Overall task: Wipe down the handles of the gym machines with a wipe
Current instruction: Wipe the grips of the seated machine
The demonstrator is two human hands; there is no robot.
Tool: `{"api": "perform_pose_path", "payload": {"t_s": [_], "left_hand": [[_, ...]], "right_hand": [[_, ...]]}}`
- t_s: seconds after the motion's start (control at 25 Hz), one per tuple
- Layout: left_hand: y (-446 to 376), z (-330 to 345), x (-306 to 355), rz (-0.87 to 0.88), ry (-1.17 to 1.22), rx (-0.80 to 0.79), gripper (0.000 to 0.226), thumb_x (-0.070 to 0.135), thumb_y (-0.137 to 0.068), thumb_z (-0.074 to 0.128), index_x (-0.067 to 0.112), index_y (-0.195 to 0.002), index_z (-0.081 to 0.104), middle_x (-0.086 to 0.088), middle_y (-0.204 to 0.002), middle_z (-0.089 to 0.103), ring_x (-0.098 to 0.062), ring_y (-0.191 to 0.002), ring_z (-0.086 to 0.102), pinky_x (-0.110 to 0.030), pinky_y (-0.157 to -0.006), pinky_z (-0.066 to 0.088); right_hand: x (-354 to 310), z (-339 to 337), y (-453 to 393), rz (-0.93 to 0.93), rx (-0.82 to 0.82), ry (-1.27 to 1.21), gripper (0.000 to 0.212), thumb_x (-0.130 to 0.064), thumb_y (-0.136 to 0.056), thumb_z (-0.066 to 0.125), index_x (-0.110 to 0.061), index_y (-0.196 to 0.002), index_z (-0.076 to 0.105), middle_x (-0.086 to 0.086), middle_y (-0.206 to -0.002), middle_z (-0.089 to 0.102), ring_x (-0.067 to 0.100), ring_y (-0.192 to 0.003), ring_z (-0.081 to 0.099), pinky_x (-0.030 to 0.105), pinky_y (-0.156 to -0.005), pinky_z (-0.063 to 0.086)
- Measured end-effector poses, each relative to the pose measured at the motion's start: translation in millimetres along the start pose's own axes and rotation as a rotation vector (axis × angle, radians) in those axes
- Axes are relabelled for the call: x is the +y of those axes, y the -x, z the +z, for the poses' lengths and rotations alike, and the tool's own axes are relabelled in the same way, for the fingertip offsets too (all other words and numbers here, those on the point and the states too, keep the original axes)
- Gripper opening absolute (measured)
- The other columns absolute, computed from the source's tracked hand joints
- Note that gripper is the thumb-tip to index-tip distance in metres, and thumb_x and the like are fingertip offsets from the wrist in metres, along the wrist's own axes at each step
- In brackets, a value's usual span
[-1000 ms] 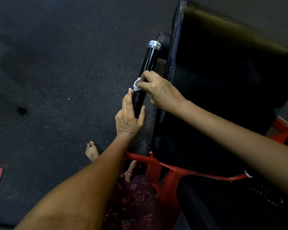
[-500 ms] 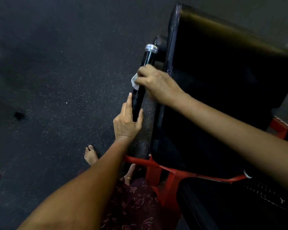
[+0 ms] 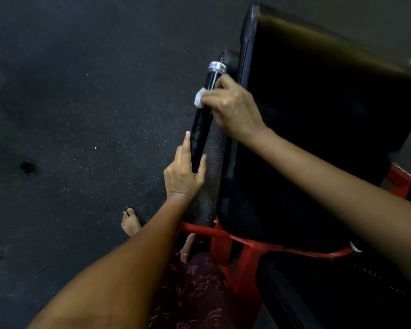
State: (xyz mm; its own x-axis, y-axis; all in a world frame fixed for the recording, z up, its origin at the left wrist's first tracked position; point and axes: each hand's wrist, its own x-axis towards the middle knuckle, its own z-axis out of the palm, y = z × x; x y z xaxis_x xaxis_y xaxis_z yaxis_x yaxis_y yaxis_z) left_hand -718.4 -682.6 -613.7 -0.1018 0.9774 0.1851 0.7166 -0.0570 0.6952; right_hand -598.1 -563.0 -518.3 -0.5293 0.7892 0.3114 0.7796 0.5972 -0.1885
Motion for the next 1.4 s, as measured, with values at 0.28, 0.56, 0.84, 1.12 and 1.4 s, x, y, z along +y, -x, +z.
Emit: {"api": "perform_pose_path", "payload": {"t_s": [0.28,0.56,0.84,1.12,1.4], "left_hand": [[-0.5,-1.2,-0.1,0.003,0.016,-0.009,0.057,0.035,-0.091,0.047,0.011,-0.139,0.027,-0.013,-0.093,0.064,-0.024,-0.058,0.061,-0.032,-0.041,0.049],[-1.1,-1.8,-0.9,0.002,0.020,-0.023,0.057,0.034,-0.091,0.048,0.011,-0.140,0.027,-0.013,-0.098,0.064,-0.025,-0.062,0.064,-0.033,-0.043,0.051],[-0.9,-1.7,0.0,0.004,0.007,-0.021,0.057,0.034,-0.091,0.048,0.010,-0.139,0.029,-0.014,-0.097,0.064,-0.026,-0.060,0.063,-0.033,-0.041,0.051],[-0.6,-1.9,-0.4,0.017,0.011,-0.020,0.057,0.033,-0.090,0.048,0.009,-0.138,0.030,-0.016,-0.098,0.064,-0.027,-0.060,0.064,-0.031,-0.041,0.050],[-1.1,-2.0,-1.2,0.045,0.031,-0.026,0.057,0.033,-0.090,0.047,0.007,-0.138,0.031,-0.016,-0.099,0.064,-0.027,-0.059,0.063,-0.030,-0.040,0.050]], "right_hand": [[35.4,-23.9,-65.4,0.382,-0.308,-0.263,0.025,-0.007,-0.091,0.053,-0.005,-0.110,0.068,0.008,-0.113,0.067,0.008,-0.101,0.060,0.005,-0.084,0.040],[39.8,-19.1,-80.5,0.377,-0.487,-0.233,0.028,-0.012,-0.095,0.046,-0.006,-0.115,0.065,0.011,-0.119,0.064,0.019,-0.113,0.056,0.020,-0.091,0.038],[39.3,-11.5,-40.2,0.540,0.056,-0.464,0.023,-0.001,-0.079,0.058,-0.003,-0.095,0.074,0.002,-0.092,0.070,-0.014,-0.077,0.059,0.004,-0.071,0.044],[26.3,-0.7,-42.0,0.658,0.248,-0.605,0.019,0.000,-0.074,0.059,-0.009,-0.082,0.075,-0.004,-0.077,0.067,-0.008,-0.066,0.058,0.010,-0.066,0.045],[6.9,13.1,-13.7,0.534,0.185,-0.295,0.014,-0.014,-0.077,0.060,-0.004,-0.074,0.070,0.009,-0.084,0.062,0.017,-0.080,0.057,0.019,-0.071,0.042]]}}
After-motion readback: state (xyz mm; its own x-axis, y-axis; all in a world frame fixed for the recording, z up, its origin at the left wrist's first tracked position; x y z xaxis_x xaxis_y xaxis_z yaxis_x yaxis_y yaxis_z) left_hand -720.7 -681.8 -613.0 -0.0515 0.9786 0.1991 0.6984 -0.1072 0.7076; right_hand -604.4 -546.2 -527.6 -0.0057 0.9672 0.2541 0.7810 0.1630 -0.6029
